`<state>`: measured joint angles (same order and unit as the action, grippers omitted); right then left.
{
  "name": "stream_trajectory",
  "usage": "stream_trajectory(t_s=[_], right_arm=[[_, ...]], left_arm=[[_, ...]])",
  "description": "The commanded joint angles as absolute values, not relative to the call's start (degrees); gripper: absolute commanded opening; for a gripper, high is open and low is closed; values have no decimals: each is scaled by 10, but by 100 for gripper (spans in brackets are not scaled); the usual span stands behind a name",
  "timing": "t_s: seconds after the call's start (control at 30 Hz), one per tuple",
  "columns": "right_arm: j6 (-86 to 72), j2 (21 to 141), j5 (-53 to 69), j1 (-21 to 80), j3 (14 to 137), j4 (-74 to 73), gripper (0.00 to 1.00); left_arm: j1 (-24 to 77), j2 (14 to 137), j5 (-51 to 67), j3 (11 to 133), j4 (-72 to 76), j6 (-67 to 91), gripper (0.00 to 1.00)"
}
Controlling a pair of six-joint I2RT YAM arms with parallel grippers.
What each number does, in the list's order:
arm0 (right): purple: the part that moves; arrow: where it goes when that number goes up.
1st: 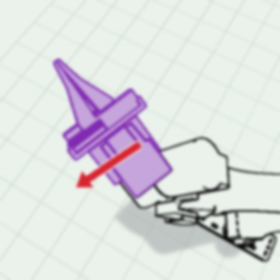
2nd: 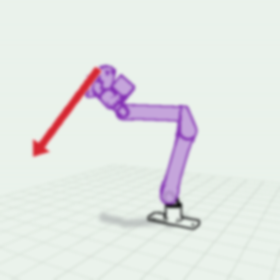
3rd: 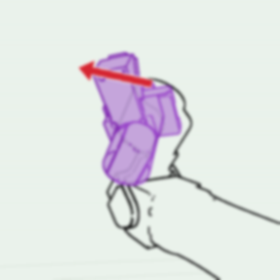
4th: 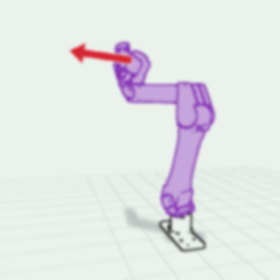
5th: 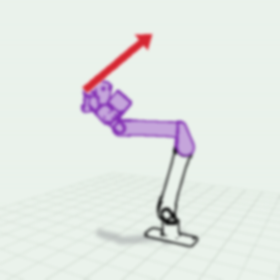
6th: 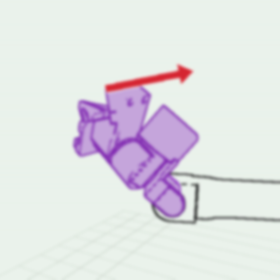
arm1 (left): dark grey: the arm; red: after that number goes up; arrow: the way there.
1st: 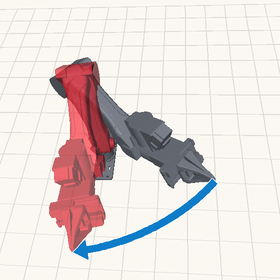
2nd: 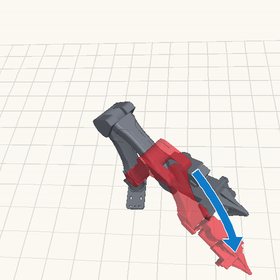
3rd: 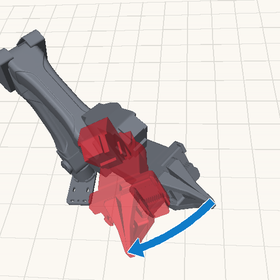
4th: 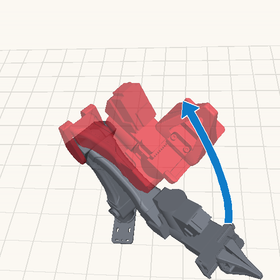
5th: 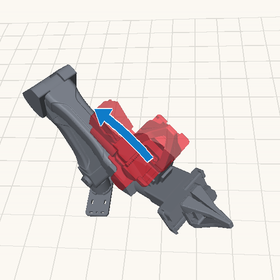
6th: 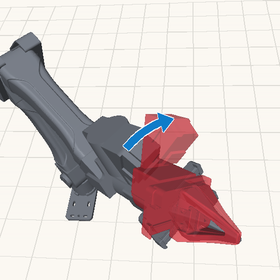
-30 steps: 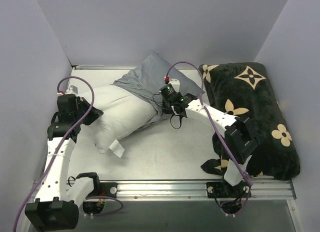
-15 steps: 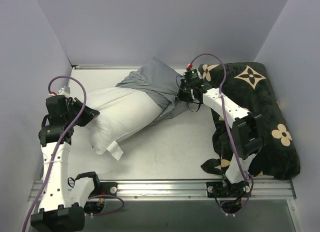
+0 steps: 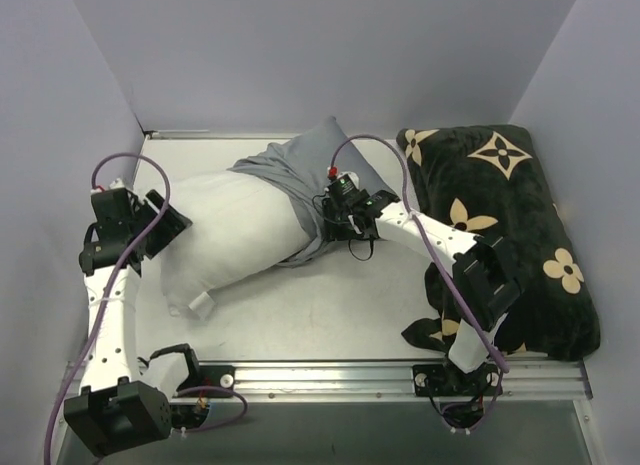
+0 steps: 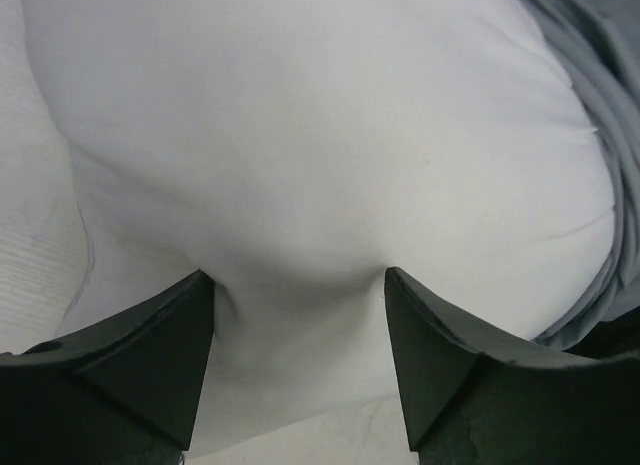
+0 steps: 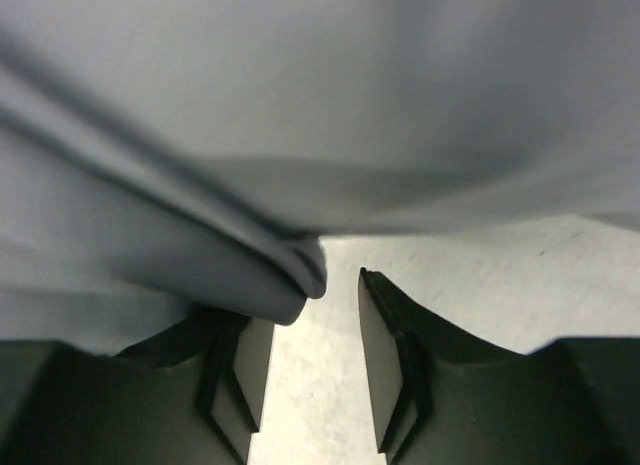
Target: Remove the pillowcase from the pillow
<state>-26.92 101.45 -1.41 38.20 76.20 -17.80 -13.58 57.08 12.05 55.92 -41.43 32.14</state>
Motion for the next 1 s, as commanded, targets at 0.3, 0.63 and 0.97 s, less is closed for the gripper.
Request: stream_trajectory(t_s=[0.3,0.63,0.97], right_arm=[[-223,842,-32,446,738,-215,74],[-154,977,83,347,1060,-282,88],[-107,1280,113,360,1397,-345,94]], left_arm=[[137,681,-118,842,-380,312,96],[184,771,-141,740,-328,323,98],[176,778,0,479,-165,352,84]])
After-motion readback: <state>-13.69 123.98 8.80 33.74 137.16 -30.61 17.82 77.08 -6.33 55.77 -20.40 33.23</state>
